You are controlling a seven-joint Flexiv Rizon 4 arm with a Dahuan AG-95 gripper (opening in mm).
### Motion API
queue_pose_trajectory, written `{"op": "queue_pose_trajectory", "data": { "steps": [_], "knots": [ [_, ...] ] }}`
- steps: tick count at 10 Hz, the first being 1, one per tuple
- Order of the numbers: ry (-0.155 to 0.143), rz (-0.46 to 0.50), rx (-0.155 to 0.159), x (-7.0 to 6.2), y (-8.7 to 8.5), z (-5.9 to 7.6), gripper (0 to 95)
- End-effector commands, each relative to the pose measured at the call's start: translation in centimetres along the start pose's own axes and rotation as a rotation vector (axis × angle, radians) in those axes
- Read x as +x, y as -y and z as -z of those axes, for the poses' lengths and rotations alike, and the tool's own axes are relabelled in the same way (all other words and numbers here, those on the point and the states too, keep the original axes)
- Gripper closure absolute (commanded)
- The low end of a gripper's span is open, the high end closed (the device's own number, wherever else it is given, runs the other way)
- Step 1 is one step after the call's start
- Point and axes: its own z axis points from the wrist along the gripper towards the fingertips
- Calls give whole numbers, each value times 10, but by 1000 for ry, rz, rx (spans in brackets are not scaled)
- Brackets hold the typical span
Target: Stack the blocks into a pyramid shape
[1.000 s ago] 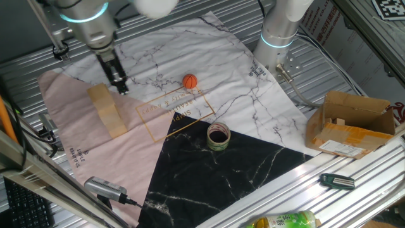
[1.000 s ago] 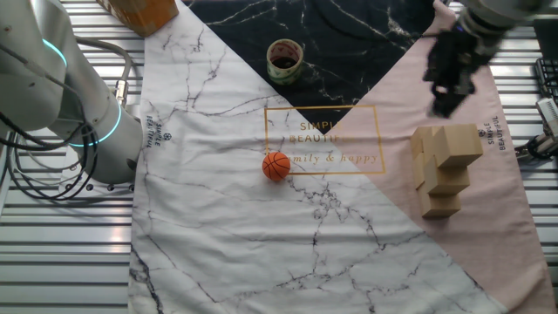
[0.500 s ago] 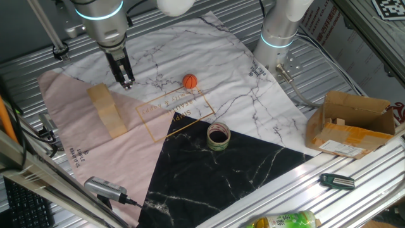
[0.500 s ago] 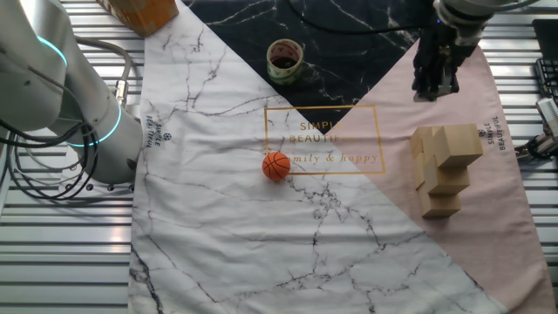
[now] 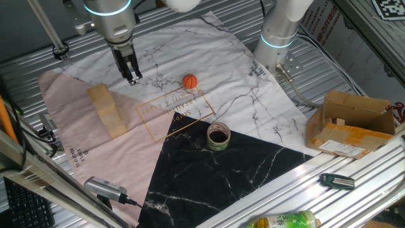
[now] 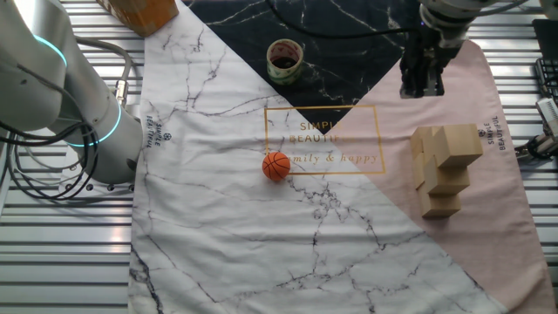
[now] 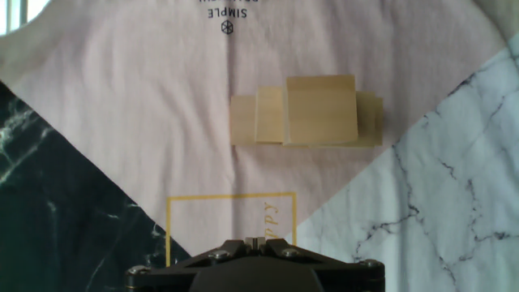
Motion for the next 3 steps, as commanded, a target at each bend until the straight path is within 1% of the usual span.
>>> {"op": "queue_pose_trajectory", "data": {
  "steps": [1, 3],
  "knots": [
    [2, 0, -2, -1, 0, 0, 950],
    [4, 1, -3, -1, -1, 0, 950]
  ]
}}
